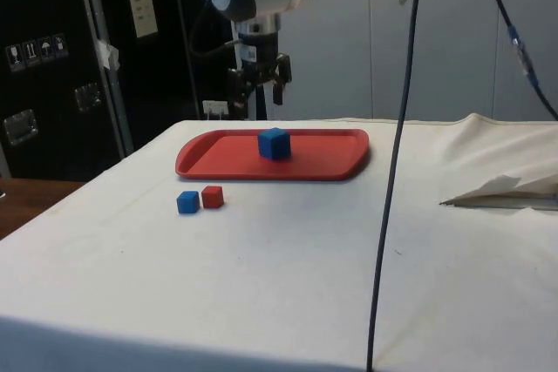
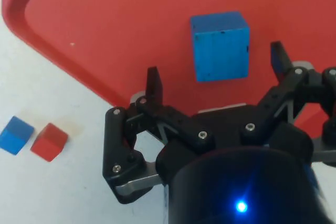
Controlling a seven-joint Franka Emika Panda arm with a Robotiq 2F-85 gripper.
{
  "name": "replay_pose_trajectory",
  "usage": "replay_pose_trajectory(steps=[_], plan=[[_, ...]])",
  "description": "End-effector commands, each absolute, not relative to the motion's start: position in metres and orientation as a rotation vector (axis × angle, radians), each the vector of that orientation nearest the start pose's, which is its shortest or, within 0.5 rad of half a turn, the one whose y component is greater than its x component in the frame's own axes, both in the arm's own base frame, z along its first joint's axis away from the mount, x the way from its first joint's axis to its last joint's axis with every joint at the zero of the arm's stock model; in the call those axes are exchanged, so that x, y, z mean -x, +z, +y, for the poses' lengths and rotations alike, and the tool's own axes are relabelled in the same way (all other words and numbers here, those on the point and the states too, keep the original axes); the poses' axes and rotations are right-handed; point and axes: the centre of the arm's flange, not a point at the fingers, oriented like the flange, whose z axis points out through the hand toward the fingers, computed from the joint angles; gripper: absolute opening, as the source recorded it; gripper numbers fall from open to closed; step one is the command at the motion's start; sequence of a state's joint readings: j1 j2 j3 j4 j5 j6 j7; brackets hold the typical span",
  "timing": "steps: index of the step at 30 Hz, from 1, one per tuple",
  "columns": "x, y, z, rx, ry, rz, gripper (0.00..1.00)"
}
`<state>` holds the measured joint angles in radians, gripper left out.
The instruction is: Pick up the largest block and place it onto the tray.
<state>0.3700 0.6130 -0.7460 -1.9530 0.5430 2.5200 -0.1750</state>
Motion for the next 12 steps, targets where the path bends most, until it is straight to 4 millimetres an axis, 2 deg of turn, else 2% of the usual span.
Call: replay_pose_trajectory(steps=[1, 2, 4, 8, 11, 12], plan=[[-0.593, 0.256, -0.212, 3.129, -0.238, 0.807, 1.0], [-0.593, 0.252, -0.211, 3.123, -0.25, 0.801, 1.0], [-0.594, 0.266, -0.212, 3.126, -0.247, 0.801, 1.0], [-0.595, 0.281, -0.213, 3.121, -0.257, 0.795, 1.0], [-0.597, 0.29, -0.213, 3.117, -0.261, 0.793, 1.0], [-0.597, 0.287, -0.214, 3.112, -0.274, 0.786, 1.0]])
